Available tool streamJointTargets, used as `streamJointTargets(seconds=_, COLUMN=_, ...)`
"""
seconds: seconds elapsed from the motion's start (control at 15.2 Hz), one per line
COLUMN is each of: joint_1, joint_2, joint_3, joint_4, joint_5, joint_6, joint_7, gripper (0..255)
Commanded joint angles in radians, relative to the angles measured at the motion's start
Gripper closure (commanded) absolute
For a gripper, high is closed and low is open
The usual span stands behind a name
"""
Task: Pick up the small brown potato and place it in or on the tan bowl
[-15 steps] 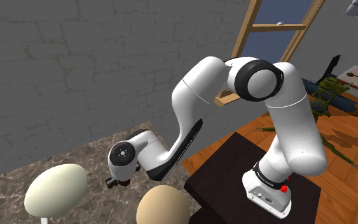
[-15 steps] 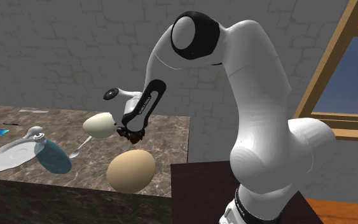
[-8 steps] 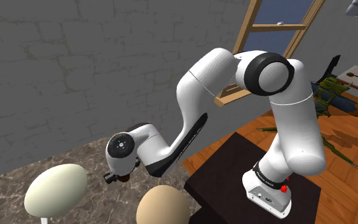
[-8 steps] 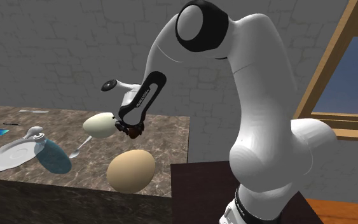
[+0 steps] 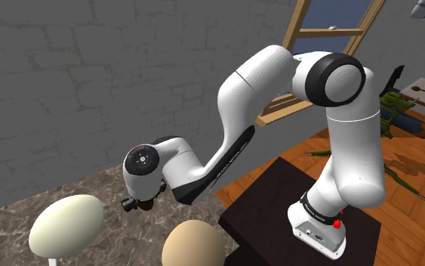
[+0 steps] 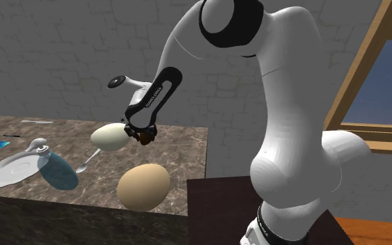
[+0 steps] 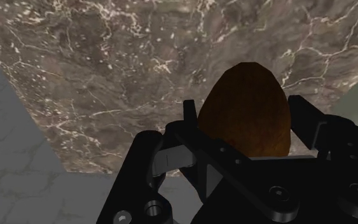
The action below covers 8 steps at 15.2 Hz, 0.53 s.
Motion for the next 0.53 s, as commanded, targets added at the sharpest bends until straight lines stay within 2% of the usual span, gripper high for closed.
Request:
streamJointTargets(seconds=0.0, joint_1=-0.008, joint_2=-0.018, joint_3=0.012, joint_4=-0.002, joint_5=0.018, joint_6=-0.012, joint_7=-0.015, gripper=255)
streamJointTargets(seconds=0.46, joint_1=-0.040, joint_2=-0.087, joint_3=0.055, joint_4=-0.008, joint_5=0.087, joint_6=-0.057, joint_7=-0.072, gripper=255)
